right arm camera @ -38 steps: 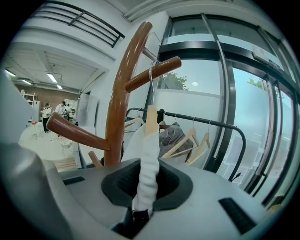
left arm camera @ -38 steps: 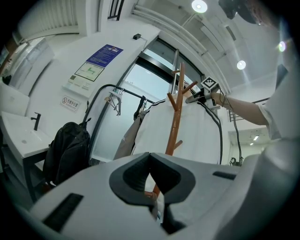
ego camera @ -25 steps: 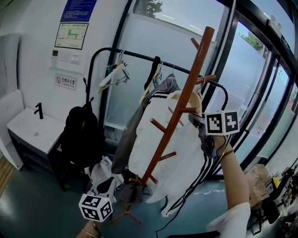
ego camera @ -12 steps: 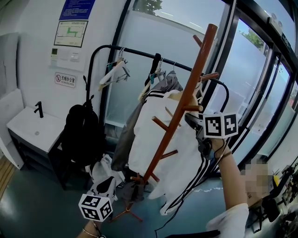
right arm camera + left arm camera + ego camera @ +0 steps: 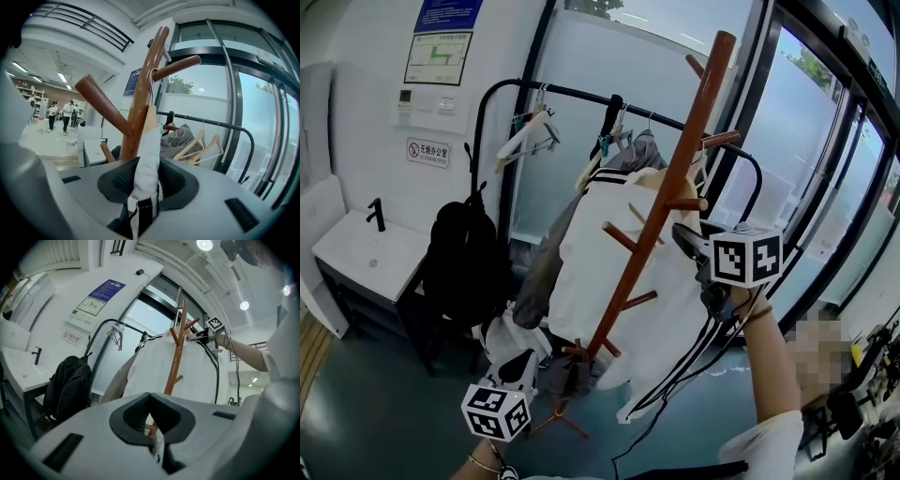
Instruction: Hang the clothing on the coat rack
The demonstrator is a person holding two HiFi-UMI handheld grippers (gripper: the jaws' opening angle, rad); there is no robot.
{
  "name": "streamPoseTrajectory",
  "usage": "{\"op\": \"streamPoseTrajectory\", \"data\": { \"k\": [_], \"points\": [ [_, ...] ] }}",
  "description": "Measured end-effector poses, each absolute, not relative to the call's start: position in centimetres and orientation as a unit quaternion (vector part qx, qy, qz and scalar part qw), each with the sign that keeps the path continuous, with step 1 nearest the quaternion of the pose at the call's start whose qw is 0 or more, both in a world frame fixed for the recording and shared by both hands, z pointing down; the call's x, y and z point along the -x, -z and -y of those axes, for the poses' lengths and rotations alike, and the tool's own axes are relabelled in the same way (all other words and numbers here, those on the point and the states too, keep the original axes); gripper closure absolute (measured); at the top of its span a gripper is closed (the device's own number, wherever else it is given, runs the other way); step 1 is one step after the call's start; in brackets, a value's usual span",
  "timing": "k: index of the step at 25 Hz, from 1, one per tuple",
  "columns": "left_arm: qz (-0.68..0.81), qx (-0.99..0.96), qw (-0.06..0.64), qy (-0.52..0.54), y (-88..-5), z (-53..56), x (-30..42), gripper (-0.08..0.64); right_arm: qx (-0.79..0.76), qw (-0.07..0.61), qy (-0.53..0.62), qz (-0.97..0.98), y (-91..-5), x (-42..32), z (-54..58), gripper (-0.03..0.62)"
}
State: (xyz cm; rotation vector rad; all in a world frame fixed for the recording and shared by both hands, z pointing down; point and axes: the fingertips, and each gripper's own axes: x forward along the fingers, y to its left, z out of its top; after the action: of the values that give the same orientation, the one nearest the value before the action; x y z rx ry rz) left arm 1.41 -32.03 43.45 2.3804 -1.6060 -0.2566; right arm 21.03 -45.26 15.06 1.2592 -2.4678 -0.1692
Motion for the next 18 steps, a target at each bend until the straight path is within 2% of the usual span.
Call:
{"op": "streamPoseTrajectory", "data": {
  "k": [8, 18],
  "points": [
    [0.532, -0.832, 0.128, 0.086, -43.1, 32.3, -3.0, 0.552, -0.463, 0.173, 0.08, 0.865, -14.4, -22.1, 44.3, 0.381],
    [0.509, -0.848, 0.125, 0.083, -42.7, 32.6, -4.6, 0.552, -0.465, 0.147, 0.085, 0.869, -13.3, -21.9, 42.1, 0.346]
  ]
}}
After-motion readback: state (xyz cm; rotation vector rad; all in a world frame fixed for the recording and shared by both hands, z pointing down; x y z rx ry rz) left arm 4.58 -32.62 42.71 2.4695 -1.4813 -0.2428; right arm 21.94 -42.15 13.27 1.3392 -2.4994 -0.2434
